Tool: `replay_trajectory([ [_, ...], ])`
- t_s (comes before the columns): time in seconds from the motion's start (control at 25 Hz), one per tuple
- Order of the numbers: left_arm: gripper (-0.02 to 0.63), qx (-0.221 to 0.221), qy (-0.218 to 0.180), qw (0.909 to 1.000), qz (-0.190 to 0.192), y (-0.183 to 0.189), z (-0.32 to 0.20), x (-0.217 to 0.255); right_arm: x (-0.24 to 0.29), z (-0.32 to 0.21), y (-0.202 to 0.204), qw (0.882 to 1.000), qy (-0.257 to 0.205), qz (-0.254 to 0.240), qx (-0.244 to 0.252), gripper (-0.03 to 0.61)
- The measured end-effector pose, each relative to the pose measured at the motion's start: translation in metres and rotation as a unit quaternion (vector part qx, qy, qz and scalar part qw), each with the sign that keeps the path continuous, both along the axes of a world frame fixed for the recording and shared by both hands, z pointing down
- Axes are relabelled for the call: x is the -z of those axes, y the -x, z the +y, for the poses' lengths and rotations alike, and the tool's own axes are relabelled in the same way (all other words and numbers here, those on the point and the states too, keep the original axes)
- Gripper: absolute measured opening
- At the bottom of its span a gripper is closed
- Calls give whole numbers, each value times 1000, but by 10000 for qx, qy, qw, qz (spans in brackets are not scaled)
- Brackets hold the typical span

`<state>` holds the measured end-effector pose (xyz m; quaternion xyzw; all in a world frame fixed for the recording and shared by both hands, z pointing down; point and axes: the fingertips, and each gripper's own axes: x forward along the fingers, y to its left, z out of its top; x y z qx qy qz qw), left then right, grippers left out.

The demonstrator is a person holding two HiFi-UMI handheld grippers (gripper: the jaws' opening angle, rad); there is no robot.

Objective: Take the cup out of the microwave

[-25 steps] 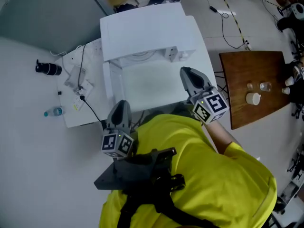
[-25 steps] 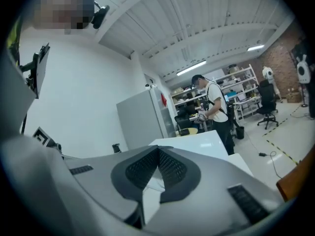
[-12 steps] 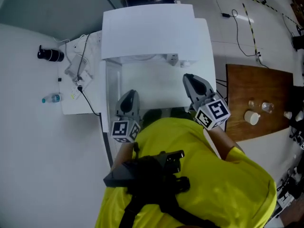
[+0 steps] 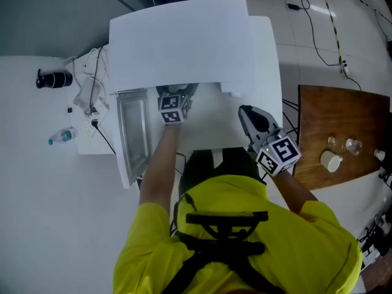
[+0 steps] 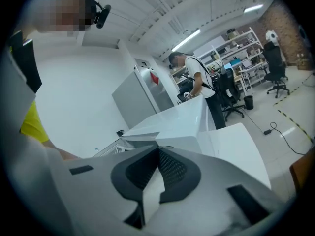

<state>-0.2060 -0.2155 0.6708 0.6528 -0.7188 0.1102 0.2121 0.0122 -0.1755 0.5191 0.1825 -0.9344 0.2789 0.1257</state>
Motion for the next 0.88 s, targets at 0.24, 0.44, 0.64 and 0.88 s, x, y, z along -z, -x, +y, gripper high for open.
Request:
replay_trajectory([
  [0.24,523,89,-400,9991,-80,11,-53,3,-17,16,-17,9997,196,170,-31,6],
  [0.44,525,302,-708,9970,-116,12,-73,-4,-22,22,-16,9994,246,244,-84,6],
  [0.64,473,394,-631,9963,-441,17,-81,-7,-22,28,-9,9993,274,245,-80,5],
  [0.88,471,461,-730,9951,-480,10,-58,-1,-23,31,-8,9991,279,296,-155,5],
])
